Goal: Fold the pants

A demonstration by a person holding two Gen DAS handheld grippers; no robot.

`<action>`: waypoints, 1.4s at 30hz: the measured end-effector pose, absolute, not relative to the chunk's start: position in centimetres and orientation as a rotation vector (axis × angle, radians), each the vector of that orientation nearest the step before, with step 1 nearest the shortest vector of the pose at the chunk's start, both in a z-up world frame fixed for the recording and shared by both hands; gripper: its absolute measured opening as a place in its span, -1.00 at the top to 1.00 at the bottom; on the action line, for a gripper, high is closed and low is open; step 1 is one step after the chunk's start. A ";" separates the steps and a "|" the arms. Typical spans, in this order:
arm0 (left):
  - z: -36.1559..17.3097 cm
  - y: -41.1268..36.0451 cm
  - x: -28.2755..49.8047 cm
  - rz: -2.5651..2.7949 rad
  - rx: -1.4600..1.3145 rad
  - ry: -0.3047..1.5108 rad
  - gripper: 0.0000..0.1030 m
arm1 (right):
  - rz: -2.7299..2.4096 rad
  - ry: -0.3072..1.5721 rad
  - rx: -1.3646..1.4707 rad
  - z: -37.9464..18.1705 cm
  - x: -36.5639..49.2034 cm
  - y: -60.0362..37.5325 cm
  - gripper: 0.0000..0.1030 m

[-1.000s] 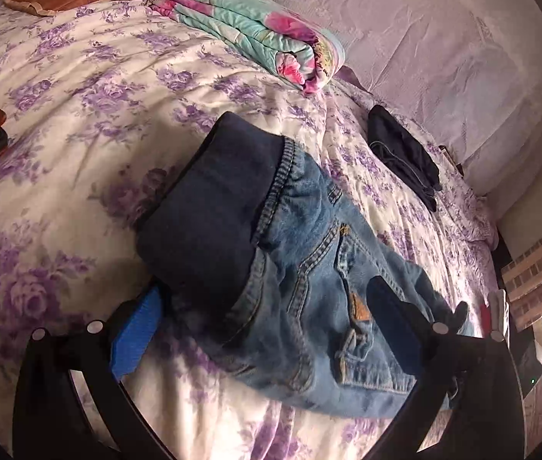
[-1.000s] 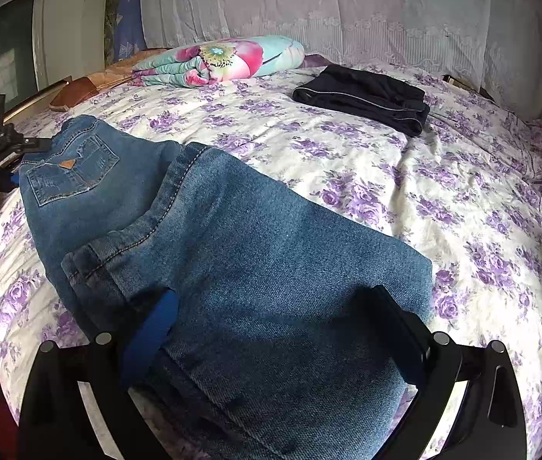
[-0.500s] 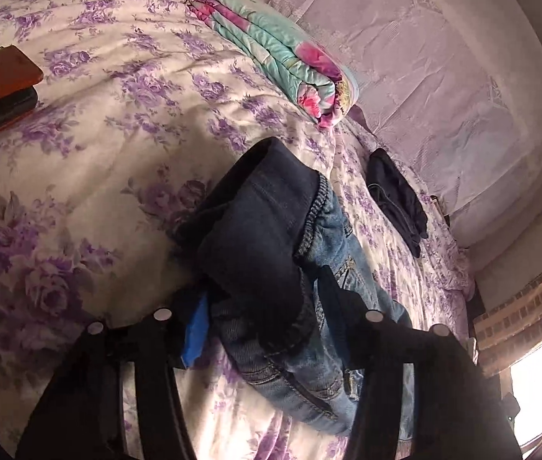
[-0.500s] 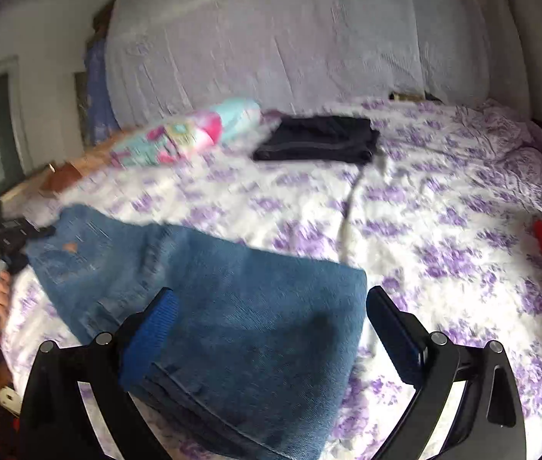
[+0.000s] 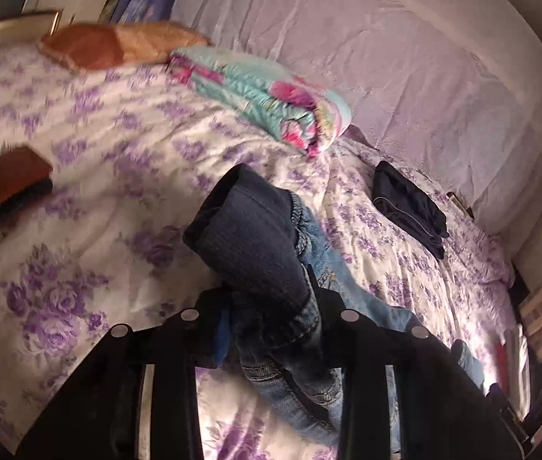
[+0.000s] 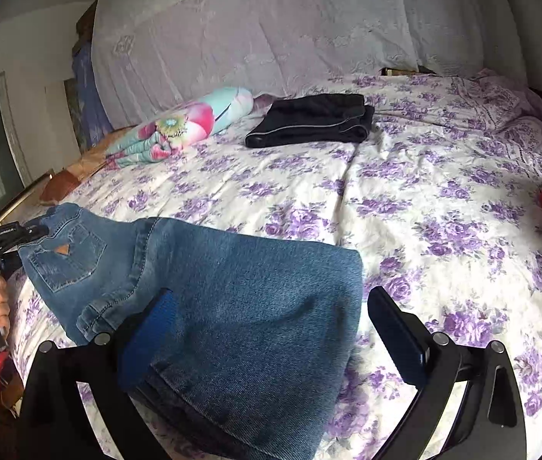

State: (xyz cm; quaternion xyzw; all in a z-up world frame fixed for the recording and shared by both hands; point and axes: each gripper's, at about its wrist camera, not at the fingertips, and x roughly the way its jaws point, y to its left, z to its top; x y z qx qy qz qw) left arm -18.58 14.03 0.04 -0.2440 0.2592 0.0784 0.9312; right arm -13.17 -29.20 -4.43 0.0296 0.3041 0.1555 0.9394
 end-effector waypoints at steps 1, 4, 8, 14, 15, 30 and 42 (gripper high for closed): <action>1.8 12.0 -19.0 0.160 -0.406 0.486 0.40 | 0.288 0.719 -0.023 -5.4 -12.2 -27.8 -0.93; 6.2 5.9 -20.1 0.119 -0.181 0.375 0.40 | 0.357 0.771 -0.046 -6.0 -11.3 -27.1 -0.93; 9.6 -3.9 -21.4 0.000 0.097 0.265 0.40 | 0.383 0.598 0.318 -4.5 -13.2 -34.5 -0.93; 4.4 -20.6 -19.9 -0.309 0.418 0.371 0.21 | 0.329 0.490 0.765 -7.4 -14.7 -44.3 -0.93; 2.0 -22.6 -19.3 -0.365 0.460 0.432 0.15 | 0.348 0.465 0.803 -7.6 -14.9 -45.0 -0.93; 5.3 -9.0 -16.9 -0.247 0.043 0.502 -0.89 | 0.211 0.383 0.225 -0.3 -15.8 -37.0 -0.93; -3.1 -8.7 -15.2 -0.250 0.088 0.669 -0.92 | 0.284 0.654 0.076 -5.0 -12.3 -33.8 -0.93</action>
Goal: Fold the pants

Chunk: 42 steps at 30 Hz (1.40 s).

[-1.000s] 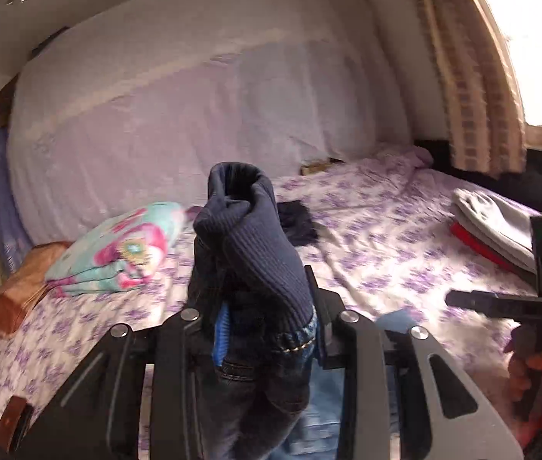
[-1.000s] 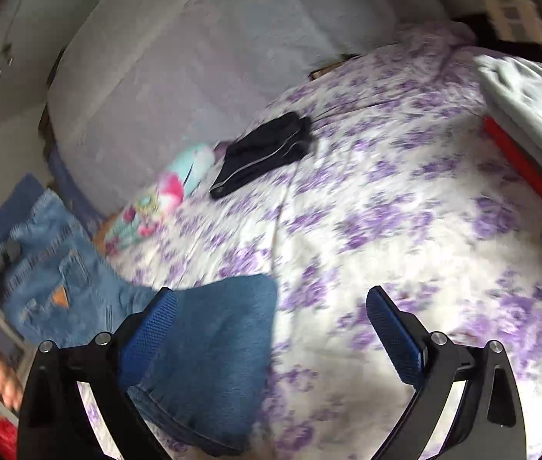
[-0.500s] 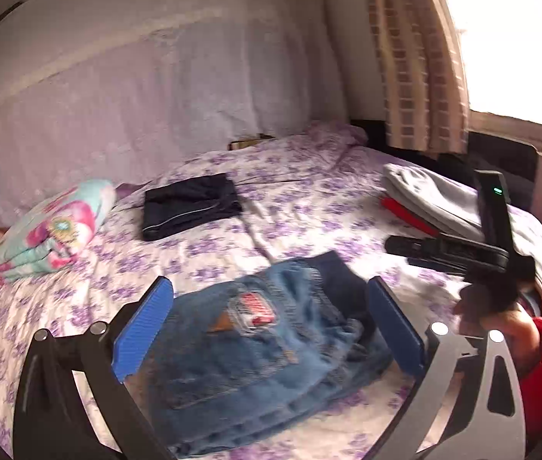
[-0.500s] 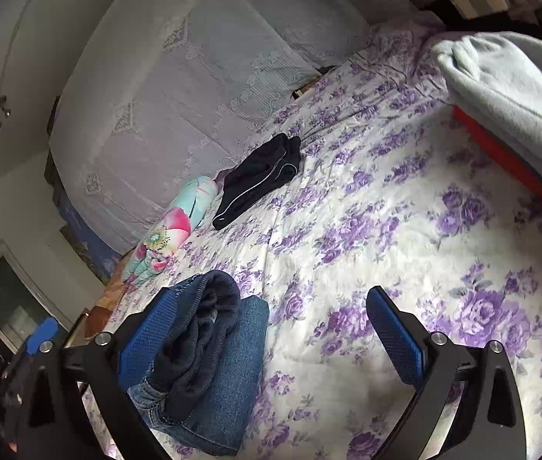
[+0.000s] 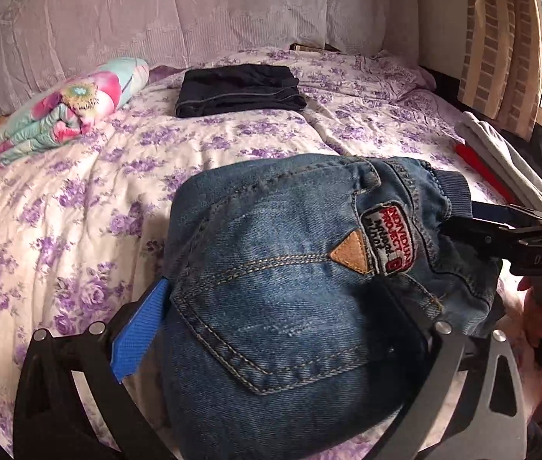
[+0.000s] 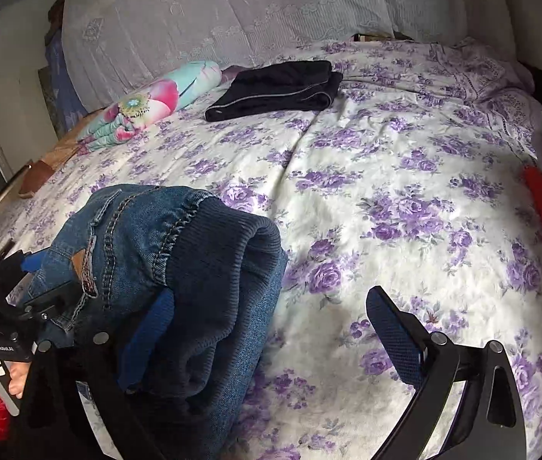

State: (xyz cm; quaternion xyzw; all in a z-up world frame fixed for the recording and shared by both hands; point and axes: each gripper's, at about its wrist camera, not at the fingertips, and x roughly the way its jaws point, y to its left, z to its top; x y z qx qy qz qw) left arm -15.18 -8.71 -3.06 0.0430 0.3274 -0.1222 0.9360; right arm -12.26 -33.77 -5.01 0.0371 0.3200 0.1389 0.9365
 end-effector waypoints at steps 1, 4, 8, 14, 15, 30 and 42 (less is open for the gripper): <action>-2.4 -9.0 -16.0 -0.220 0.124 0.624 -0.92 | 0.254 0.593 0.052 -4.0 -13.7 -33.7 -0.93; -0.8 -10.2 -17.6 -0.142 0.238 0.500 -0.92 | 0.252 0.413 0.018 -0.4 -17.5 -33.0 -0.93; -0.8 -9.7 -17.1 -0.089 0.235 0.492 -0.92 | 0.227 0.450 -0.131 -0.2 -16.9 -29.6 -0.93; -1.7 -7.8 -15.9 -0.111 0.126 0.564 -0.92 | 0.233 0.602 -0.151 -5.1 -13.9 -29.2 -0.93; -1.7 -8.1 -16.1 -0.098 0.143 0.556 -0.92 | 0.231 0.604 -0.152 -5.3 -14.0 -29.2 -0.93; -1.6 -7.9 -12.3 0.091 0.257 0.549 -0.92 | 0.137 0.613 -0.116 -4.7 -11.1 -26.8 -0.93; 0.3 -7.0 -17.5 0.021 0.162 0.444 -0.91 | 0.230 0.508 0.121 -4.0 -17.4 -31.2 -0.93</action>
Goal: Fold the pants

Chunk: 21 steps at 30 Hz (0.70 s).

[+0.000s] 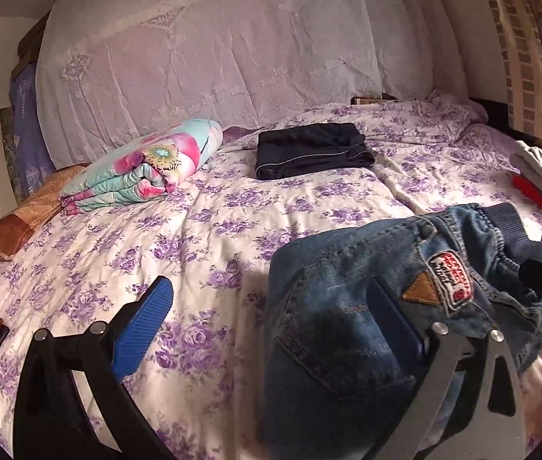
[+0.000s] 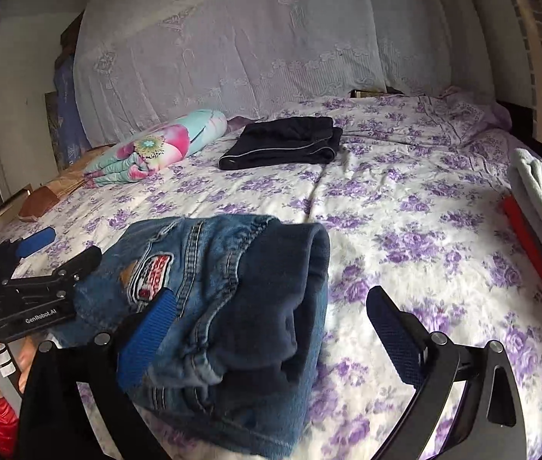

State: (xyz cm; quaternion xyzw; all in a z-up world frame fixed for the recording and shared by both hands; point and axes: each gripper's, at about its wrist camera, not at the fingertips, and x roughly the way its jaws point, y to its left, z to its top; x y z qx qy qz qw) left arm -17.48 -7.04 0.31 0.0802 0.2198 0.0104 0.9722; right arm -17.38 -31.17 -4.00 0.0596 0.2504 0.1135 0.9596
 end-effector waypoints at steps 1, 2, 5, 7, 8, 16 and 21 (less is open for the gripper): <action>0.4 -7.2 -18.1 0.031 0.170 0.435 -0.91 | 0.225 0.504 0.144 -4.0 -17.7 -31.7 -0.93; 0.3 -7.2 -18.6 0.038 0.175 0.429 -0.91 | 0.224 0.492 0.174 -4.1 -18.2 -32.3 -0.93; 0.3 -7.2 -19.5 0.042 0.172 0.421 -0.91 | 0.227 0.494 0.242 -4.6 -18.7 -33.4 -0.93; 0.2 -7.3 -19.8 0.050 0.174 0.424 -0.91 | 0.237 0.532 0.272 -5.4 -18.3 -33.7 -0.93; 0.1 -7.1 -19.8 0.053 0.170 0.426 -0.91 | 0.241 0.534 0.285 -5.7 -18.3 -33.8 -0.93; -0.3 -6.8 -20.3 0.059 0.144 0.433 -0.91 | 0.270 0.488 0.155 -5.1 -19.4 -31.5 -0.93; -0.4 -6.6 -20.3 0.057 0.137 0.439 -0.91 | 0.278 0.487 0.143 -5.0 -19.7 -31.0 -0.93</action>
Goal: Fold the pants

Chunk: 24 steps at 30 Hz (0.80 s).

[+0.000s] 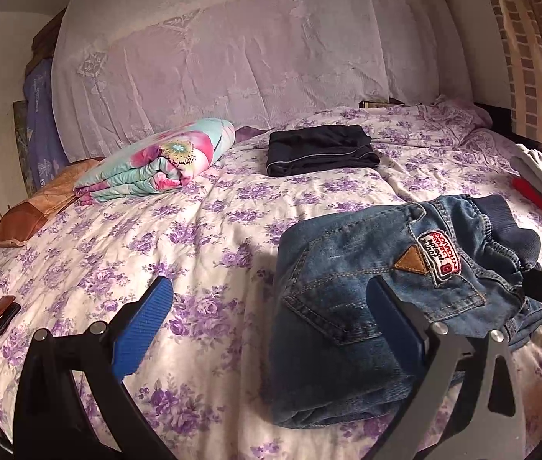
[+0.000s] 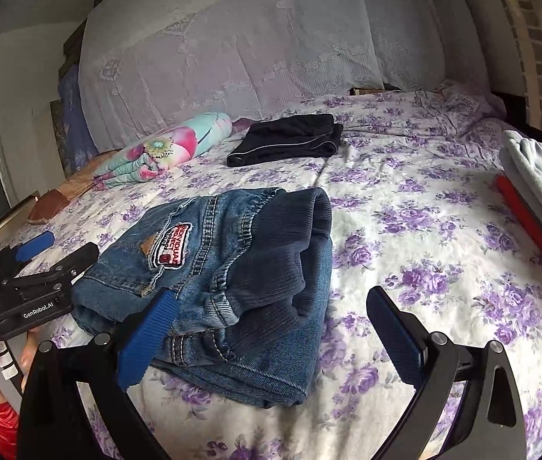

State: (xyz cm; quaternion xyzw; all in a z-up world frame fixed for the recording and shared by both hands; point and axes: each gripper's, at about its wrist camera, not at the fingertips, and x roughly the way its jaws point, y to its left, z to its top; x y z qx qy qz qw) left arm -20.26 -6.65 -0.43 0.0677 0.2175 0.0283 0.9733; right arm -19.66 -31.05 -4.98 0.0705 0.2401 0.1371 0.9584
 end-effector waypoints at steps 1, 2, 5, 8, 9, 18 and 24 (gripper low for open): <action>-0.5 -6.6 -20.3 0.057 0.133 0.441 -0.91 | 0.282 0.490 0.151 -5.0 -19.6 -31.1 -0.93; -0.5 -6.5 -20.2 0.057 0.131 0.444 -0.91 | 0.284 0.493 0.156 -5.0 -19.6 -31.2 -0.93; -0.6 -6.5 -20.1 0.056 0.127 0.450 -0.91 | 0.287 0.494 0.158 -4.9 -19.6 -31.2 -0.93; -0.6 -6.4 -19.9 0.057 0.124 0.453 -0.91 | 0.288 0.495 0.160 -5.0 -19.6 -31.3 -0.93; -0.6 -6.4 -19.9 0.057 0.124 0.453 -0.91 | 0.288 0.495 0.160 -5.0 -19.6 -31.2 -0.93; -0.6 -6.4 -19.8 0.056 0.123 0.457 -0.91 | 0.291 0.497 0.163 -5.0 -19.6 -31.2 -0.93; -0.6 -6.4 -19.8 0.057 0.122 0.458 -0.91 | 0.296 0.499 0.164 -5.1 -19.5 -31.2 -0.93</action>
